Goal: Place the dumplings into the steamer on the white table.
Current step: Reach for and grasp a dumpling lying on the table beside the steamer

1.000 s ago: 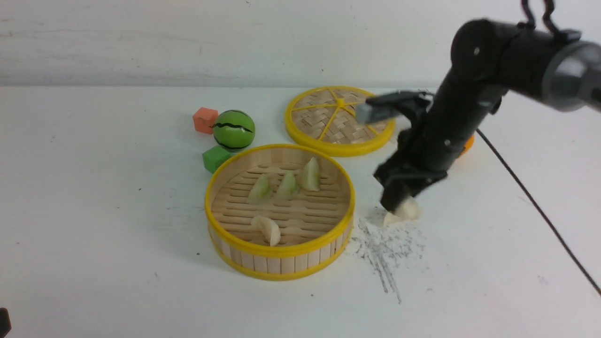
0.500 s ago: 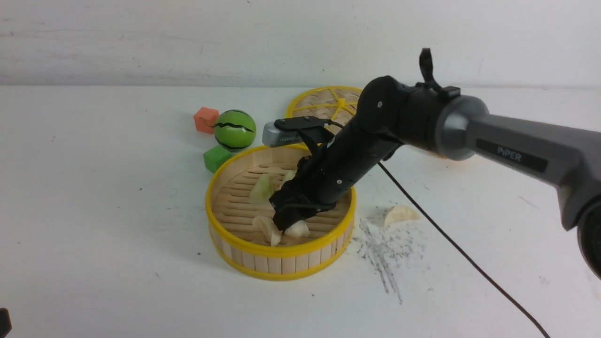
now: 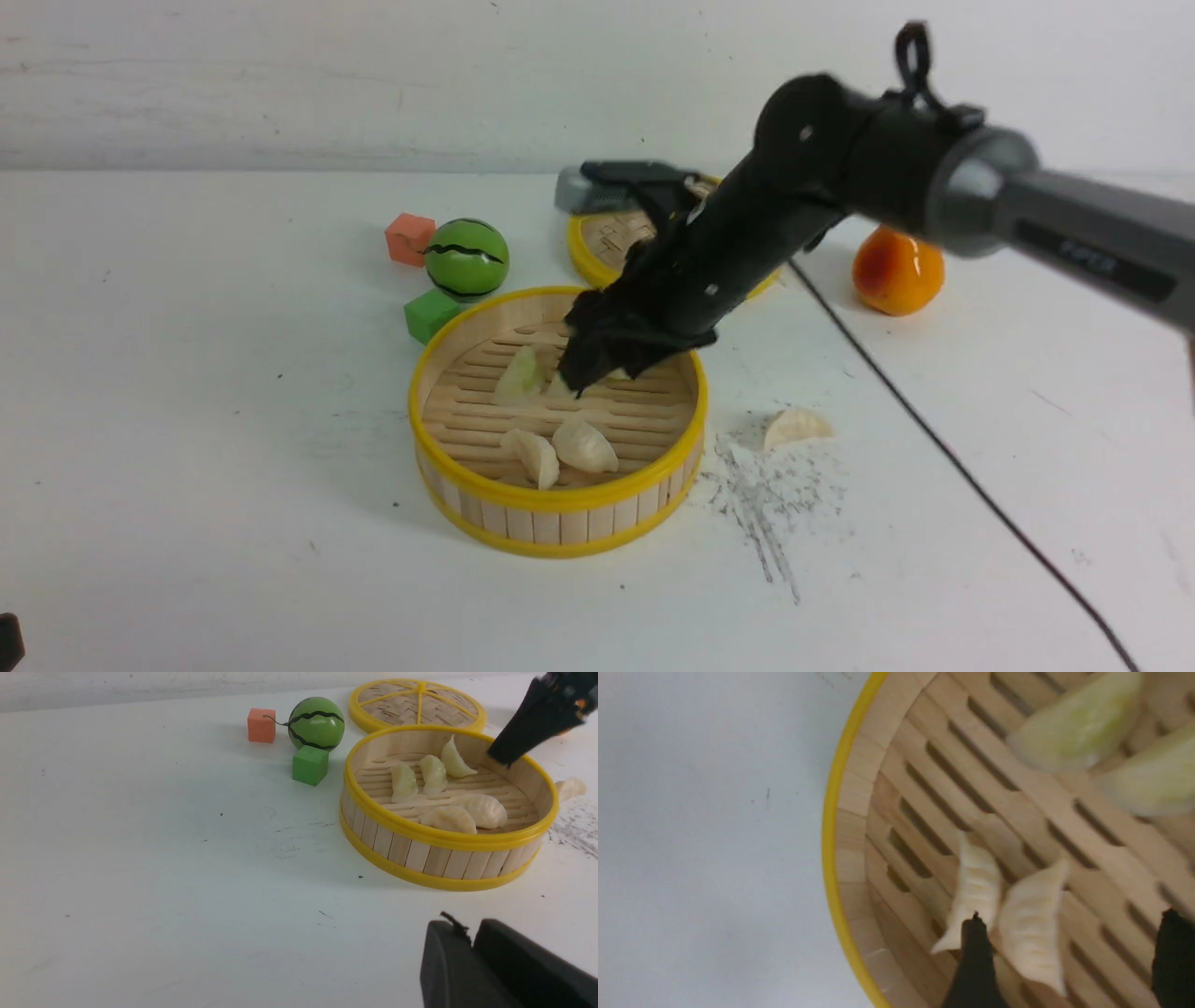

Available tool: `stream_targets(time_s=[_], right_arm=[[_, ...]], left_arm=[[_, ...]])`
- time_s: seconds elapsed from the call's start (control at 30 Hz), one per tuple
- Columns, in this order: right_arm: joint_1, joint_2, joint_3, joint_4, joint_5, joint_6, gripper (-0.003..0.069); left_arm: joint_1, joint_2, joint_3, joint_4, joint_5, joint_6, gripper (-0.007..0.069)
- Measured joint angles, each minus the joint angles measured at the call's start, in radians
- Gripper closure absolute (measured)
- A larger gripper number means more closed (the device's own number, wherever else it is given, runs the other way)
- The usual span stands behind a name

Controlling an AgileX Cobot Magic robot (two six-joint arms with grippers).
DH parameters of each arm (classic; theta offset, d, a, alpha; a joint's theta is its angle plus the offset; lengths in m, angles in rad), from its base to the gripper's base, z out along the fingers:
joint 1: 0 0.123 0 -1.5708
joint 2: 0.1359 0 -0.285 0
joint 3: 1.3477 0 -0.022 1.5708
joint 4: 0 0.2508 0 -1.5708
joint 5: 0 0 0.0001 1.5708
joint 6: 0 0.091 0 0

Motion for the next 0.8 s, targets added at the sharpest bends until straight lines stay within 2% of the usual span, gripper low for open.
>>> stream_targets(time_s=[0.07,0.13,0.23,0.33,0.43,0.47,0.6,0.7,0.8], right_arm=[[-0.028,-0.019,-0.017,-0.046,0.015,0.029,0.0178],[-0.104,-0.039,-0.030,-0.142,0.053,0.079,0.0177],[-0.155,-0.021,-0.031,-0.227,0.089,0.079,0.0177],[-0.189,0.034,-0.031,-0.279,0.113,-0.016,0.0177],[-0.191,0.090,-0.030,-0.287,0.110,-0.209,0.0177],[-0.187,0.106,-0.030,-0.280,0.109,-0.310,0.0177],[-0.177,0.133,-0.030,-0.272,0.110,-0.527,0.0177],[-0.174,0.150,-0.030,-0.272,0.125,-0.643,0.0184],[-0.173,0.164,-0.030,-0.272,0.152,-0.684,0.0214]], left_arm=[[0.000,0.000,0.000,0.003,-0.001,0.000,0.0543],[0.000,0.000,0.000,0.023,-0.014,0.000,0.0540],[0.000,0.000,0.000,0.027,-0.018,0.000,0.0538],[0.000,0.000,0.000,0.029,-0.021,0.000,0.0536],[0.000,0.001,0.000,0.030,-0.021,0.000,0.0535],[0.000,0.001,0.000,0.032,-0.021,0.000,0.0533],[0.000,0.001,0.007,0.041,-0.025,0.000,0.0533],[0.000,0.001,0.010,0.046,-0.024,0.000,0.0533],[0.000,0.001,0.012,0.046,-0.024,0.000,0.0533]])
